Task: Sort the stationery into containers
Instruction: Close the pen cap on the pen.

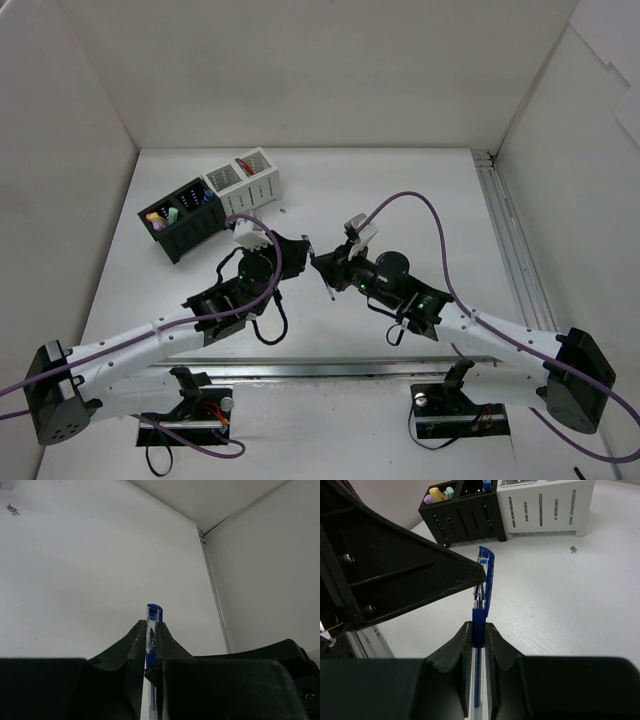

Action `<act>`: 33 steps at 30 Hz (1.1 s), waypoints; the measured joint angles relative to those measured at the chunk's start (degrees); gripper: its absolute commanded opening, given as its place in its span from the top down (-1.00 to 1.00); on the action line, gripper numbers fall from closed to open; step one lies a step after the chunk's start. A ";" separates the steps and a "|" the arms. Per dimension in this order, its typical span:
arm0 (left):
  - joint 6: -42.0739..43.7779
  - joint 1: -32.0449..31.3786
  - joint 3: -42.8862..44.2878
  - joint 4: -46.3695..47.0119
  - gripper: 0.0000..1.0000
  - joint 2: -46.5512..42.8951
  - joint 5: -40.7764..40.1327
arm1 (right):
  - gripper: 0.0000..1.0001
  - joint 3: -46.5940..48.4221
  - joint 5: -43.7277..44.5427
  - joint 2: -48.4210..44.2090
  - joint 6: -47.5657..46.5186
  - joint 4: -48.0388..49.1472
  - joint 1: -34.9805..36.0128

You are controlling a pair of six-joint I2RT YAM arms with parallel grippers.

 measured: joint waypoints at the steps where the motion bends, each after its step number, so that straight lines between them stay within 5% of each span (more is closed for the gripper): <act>1: 0.31 0.00 0.00 -0.02 1.00 0.22 0.37 | 1.00 0.00 0.13 0.00 -0.07 -0.04 -0.02; 33: -0.07 0.61 3.23 -2.08 1.00 5.64 7.34 | 1.00 -2.67 7.82 -2.69 -4.66 -1.22 0.42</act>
